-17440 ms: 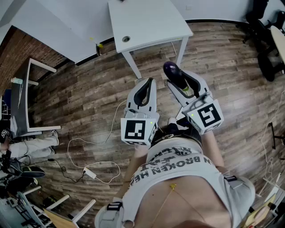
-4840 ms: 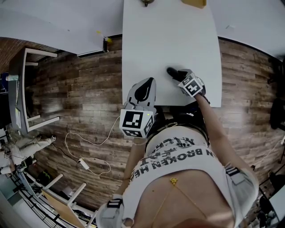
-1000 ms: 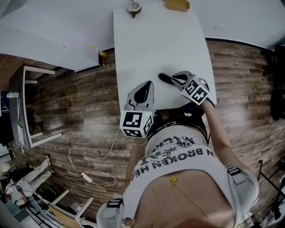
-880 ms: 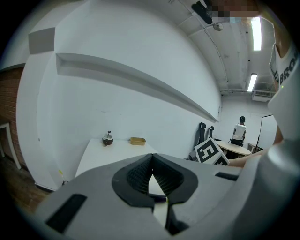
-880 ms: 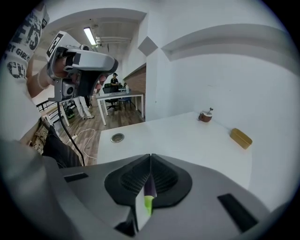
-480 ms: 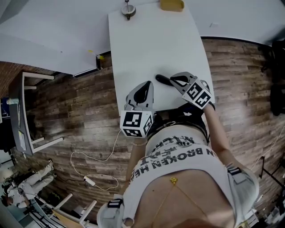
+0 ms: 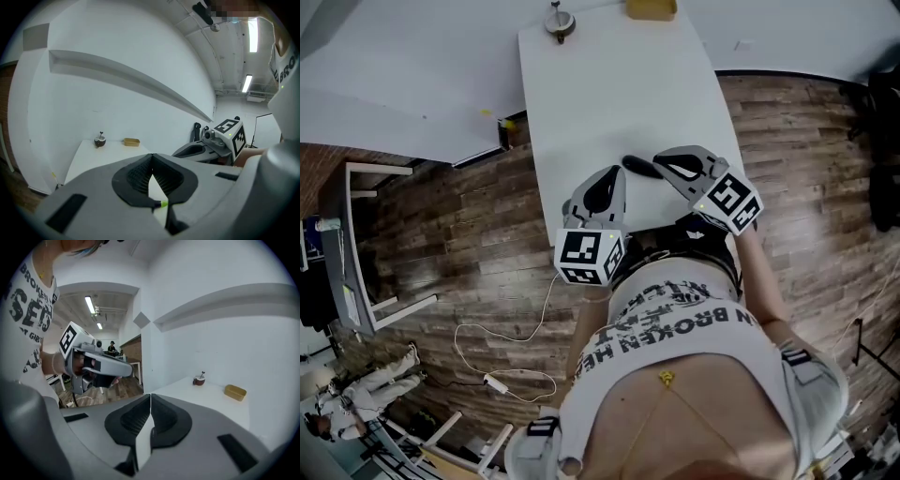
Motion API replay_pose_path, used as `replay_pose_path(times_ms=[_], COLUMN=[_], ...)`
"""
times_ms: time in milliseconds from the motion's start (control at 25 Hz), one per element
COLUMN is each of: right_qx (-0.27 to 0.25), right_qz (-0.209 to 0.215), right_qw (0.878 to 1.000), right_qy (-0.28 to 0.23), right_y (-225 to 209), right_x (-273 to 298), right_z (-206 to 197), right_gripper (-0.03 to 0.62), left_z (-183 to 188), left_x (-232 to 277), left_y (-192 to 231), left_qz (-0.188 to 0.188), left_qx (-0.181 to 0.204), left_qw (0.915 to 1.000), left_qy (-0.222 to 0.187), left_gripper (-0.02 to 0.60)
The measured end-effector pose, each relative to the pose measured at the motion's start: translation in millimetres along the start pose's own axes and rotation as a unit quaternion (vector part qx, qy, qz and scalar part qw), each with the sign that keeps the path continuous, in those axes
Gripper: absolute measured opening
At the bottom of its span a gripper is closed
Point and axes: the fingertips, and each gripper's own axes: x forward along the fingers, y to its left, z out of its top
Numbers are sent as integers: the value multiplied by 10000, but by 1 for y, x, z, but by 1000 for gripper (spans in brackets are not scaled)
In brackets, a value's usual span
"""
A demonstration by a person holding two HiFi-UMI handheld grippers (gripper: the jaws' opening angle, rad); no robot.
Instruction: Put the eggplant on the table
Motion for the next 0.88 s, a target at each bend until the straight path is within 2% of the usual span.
replay_pose_path(times_ms=[240,480,880], right_qx=[165,161,183], right_qz=[90,25,-65], right_qw=[9963,9869,9721], right_qy=[-833,-1604,-2337], right_y=[-1,1,-4], right_x=[-21,-46,-72], right_z=[43,88,127], right_gripper=[11,11,9], left_z=[21,55,98], left_x=[9,6,-2], left_y=[-14,-21,-30], left_qz=[-216,-302,-414], left_qx=[202,423,650], left_qw=[9995,9974,9917], left_qy=[-148,-490,-1030], left_gripper=[6,6,6])
